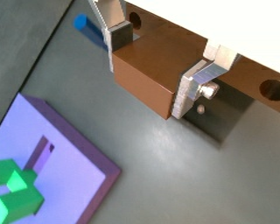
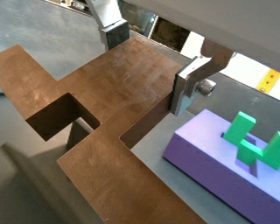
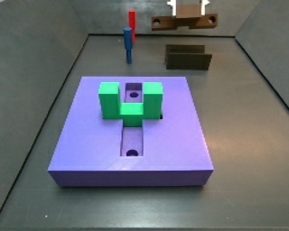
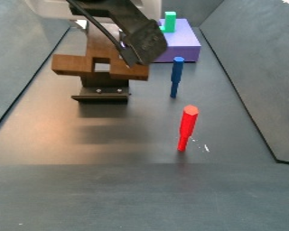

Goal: Pick up the brown object. Move up. Place the brown object on the fixture. Regrasp the brown object. Move to above the board. Insert the brown object.
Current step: Place the brown object on the fixture.

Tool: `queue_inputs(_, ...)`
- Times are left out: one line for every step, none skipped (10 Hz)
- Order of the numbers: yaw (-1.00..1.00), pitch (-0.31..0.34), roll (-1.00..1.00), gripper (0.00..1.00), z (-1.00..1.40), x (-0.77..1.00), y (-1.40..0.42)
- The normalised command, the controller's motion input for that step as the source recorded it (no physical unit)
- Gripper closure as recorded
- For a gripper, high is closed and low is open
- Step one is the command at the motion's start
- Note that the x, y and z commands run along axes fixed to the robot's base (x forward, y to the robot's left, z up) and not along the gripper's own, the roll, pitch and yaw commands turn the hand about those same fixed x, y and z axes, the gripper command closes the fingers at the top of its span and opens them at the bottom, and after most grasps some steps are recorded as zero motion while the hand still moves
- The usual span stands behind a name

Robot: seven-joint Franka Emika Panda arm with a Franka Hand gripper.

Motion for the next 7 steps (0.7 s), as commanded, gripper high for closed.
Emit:
queue_inputs(0.00,-0.069,0.00,1.00,-0.25,0.35,-0.25)
queue_inputs(0.00,-0.151,0.00,1.00,-0.42,0.23,-0.14)
queue_inputs(0.06,-0.129,-0.07,1.00,-0.43,0.07,-0.06)
queue_inputs(0.04,-0.063,-0.14,1.00,-0.29,0.04,-0.08)
queue_inputs(0.00,0.000,-0.15,1.00,-0.30,0.06,-0.10)
queue_inputs(0.00,0.000,-0.16,1.00,-0.28,0.04,-0.10)
queue_inputs(0.00,0.000,-0.13,1.00,-0.31,0.07,-0.11)
